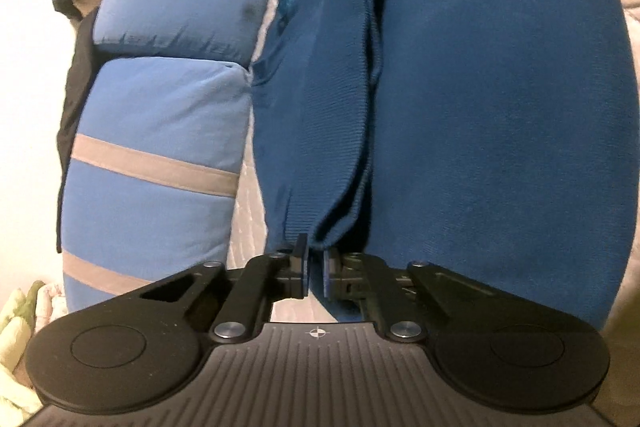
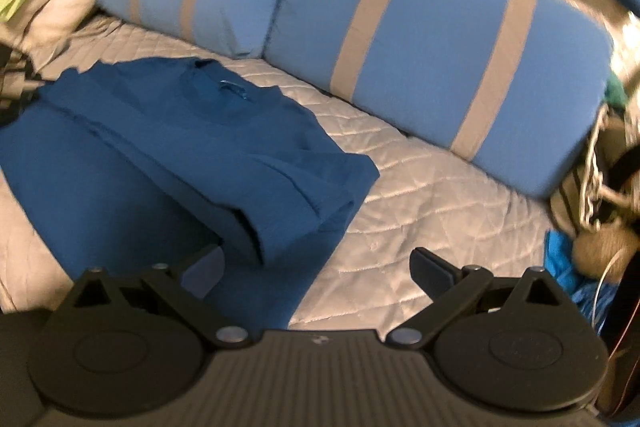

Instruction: Fold clothes

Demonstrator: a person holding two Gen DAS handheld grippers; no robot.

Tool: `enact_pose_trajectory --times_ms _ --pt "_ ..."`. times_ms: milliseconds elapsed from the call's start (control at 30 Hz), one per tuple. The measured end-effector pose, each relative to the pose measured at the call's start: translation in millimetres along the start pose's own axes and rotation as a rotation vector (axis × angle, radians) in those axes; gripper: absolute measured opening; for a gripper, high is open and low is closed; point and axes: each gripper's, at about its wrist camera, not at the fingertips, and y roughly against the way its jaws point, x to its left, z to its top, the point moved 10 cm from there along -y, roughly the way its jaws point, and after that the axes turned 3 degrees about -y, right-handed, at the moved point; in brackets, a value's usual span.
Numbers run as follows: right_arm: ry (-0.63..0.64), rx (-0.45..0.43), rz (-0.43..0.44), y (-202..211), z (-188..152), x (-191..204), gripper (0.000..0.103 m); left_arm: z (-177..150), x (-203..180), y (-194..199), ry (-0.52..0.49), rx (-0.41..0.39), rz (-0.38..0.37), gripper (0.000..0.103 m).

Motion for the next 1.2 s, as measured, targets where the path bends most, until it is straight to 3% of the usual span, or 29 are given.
enact_pose_trajectory --times_ms 267,367,433,567,667,900,1200 --pt "0.275 -0.015 -0.056 -18 -2 28 0.102 1 -1 0 -0.006 -0.021 -0.002 0.011" --pt "0.326 -0.011 -0.071 -23 -3 35 0.102 1 0 2 -0.016 -0.051 0.002 0.025" --pt "0.335 -0.013 -0.072 -24 -2 37 0.102 6 -1 3 -0.027 -0.078 0.001 0.028" --pt "0.331 -0.011 -0.079 -23 -3 32 0.102 13 -3 4 -0.034 -0.106 -0.008 0.027" --pt "0.341 -0.009 -0.081 -23 -4 28 0.102 14 -1 2 -0.027 -0.105 0.008 0.007" --pt "0.396 -0.023 -0.068 -24 -5 31 0.100 14 22 14 0.112 -0.130 0.025 0.005" --pt "0.595 -0.011 -0.132 -52 -13 54 0.092 16 63 23 0.447 -0.136 -0.016 0.005"
